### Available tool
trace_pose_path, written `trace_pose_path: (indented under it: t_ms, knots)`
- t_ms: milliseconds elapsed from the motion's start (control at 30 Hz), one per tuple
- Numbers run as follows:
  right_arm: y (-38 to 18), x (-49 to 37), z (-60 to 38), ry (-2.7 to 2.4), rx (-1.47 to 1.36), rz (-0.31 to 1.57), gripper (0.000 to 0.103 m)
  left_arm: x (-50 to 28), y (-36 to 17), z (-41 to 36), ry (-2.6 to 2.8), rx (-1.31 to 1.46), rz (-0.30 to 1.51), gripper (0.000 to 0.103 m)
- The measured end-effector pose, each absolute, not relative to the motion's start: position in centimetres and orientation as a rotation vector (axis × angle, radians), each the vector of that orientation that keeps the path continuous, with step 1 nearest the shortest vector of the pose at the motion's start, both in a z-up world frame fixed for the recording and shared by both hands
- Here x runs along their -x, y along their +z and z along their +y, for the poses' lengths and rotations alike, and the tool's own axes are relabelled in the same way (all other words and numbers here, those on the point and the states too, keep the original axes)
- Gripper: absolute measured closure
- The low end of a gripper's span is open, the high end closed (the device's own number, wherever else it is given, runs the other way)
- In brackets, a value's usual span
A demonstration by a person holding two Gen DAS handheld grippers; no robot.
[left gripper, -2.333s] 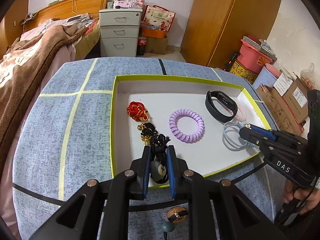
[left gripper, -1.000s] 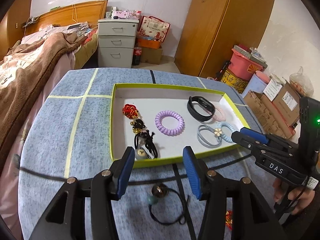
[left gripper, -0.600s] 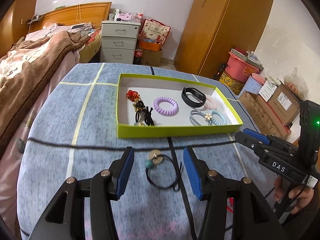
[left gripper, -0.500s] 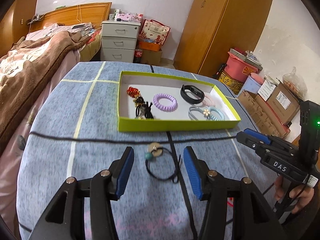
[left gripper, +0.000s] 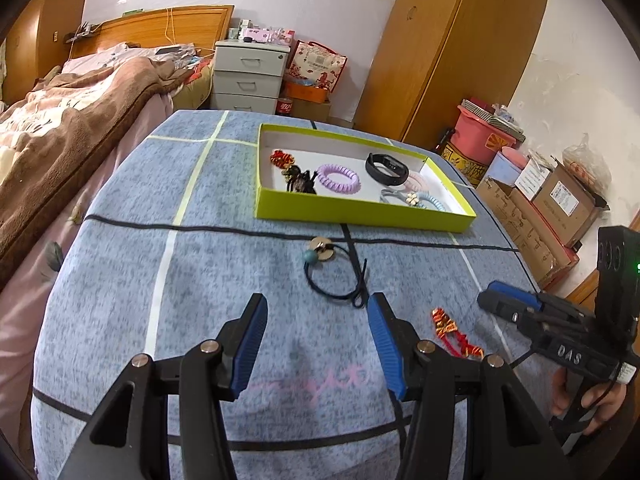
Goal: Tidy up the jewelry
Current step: 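Move the right gripper to the red tassel knot and grasp it, then lift the red tassel with the right gripper while the left grasps the black cord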
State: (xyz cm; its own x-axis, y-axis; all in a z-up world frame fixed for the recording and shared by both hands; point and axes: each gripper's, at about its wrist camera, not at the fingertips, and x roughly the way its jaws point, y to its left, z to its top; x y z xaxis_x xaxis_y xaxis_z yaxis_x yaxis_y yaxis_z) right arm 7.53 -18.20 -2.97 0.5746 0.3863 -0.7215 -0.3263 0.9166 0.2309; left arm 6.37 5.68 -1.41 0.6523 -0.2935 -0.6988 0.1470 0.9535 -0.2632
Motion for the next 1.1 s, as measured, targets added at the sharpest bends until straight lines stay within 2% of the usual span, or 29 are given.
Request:
trace_pose_path:
  t_ms: [233, 300, 767, 833, 900, 1033, 1100]
  knots:
    - [-4.3, -7.5, -15.7, 0.447, 0.008, 0.911, 0.065, -6.0, -2.0, 6.8, -0.236, 0.209, 0.835, 0.048]
    - [-4.6, -7.5, -14.9, 0.445, 0.047, 0.923, 0.046, -5.9, -2.1, 7.0, -0.232, 0.212, 0.837, 0.048]
    - [-5.5, -6.8, -13.2, 0.372, 0.184, 0.932, 0.046, -6.3, -2.6, 7.5, -0.241, 0.227, 0.855, 0.048]
    - [-5.5, -6.7, -13.3, 0.367, 0.182, 0.927, 0.054, -6.5, -2.7, 7.5, -0.245, 0.228, 0.861, 0.048]
    - [-5.4, -6.5, -13.5, 0.360, 0.176, 0.921, 0.069, -6.7, -2.8, 7.5, -0.243, 0.225, 0.866, 0.048]
    - [-5.3, -6.4, -13.8, 0.366, 0.162, 0.920, 0.076, -7.2, -2.9, 7.5, -0.246, 0.226, 0.873, 0.048]
    - [-5.3, -6.4, -14.0, 0.372, 0.151, 0.921, 0.090, -7.5, -3.0, 7.3, -0.245, 0.225, 0.881, 0.048]
